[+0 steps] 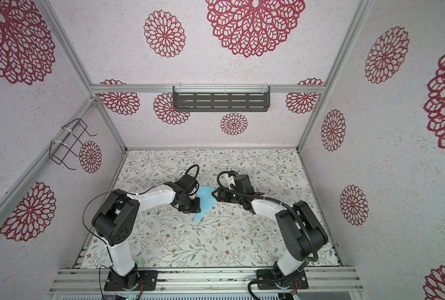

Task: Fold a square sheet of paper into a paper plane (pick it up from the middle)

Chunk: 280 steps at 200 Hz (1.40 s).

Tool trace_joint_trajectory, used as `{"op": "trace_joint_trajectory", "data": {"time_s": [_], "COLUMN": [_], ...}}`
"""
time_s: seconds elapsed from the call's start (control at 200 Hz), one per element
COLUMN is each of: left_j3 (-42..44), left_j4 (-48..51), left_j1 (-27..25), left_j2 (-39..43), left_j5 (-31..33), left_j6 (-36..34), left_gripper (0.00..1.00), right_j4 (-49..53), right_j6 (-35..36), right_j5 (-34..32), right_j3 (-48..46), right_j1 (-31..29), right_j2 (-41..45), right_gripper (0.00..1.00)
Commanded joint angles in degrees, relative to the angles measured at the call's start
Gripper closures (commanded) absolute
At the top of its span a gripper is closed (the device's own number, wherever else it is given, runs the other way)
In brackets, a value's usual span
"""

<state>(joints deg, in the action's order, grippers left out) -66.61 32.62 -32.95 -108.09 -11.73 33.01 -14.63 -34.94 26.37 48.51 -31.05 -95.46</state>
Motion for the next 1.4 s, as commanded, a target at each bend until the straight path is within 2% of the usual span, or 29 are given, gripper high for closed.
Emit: {"op": "trace_joint_trajectory", "data": {"time_s": [0.0,0.17,0.33,0.67,0.991,1.241,1.396], "left_j3": [0.14,0.42,-0.09,-1.81,-1.29,-1.44,-1.46], "left_j4": [-0.20,-0.07,-0.14,1.73,1.44,1.60,1.66], "left_j1": [0.28,0.51,0.52,0.65,0.72,0.96,1.08], "left_j2": [-1.20,-1.13,-1.15,-0.74,-1.33,-1.59,-0.99], "left_j5": [1.22,2.44,3.18,5.73,5.91,6.19,6.04], "left_j6": [-0.53,-0.67,-0.85,-2.34,-2.48,-2.87,-2.59], "left_gripper": [0.67,0.68,0.71,0.71,0.75,0.76,0.76], "right_j4": [-4.78,-8.74,-8.14,-6.38,-16.73,-13.30,-10.23], "right_j6": [-3.08,-5.71,-5.59,-5.81,-7.05,-5.71,-5.56], "right_j5": [5.27,8.25,9.26,6.84,13.77,13.64,10.78], "right_j3": [3.06,6.23,8.34,7.77,5.34,6.40,6.77], "right_j1": [-1.54,-1.74,-2.09,-2.43,-2.61,-4.08,-4.28], "right_j2": [-4.09,-10.52,-14.21,-17.22,-13.92,-17.02,-18.88], "right_gripper": [0.45,0.67,0.79,0.79,0.74,0.76,0.78]}}
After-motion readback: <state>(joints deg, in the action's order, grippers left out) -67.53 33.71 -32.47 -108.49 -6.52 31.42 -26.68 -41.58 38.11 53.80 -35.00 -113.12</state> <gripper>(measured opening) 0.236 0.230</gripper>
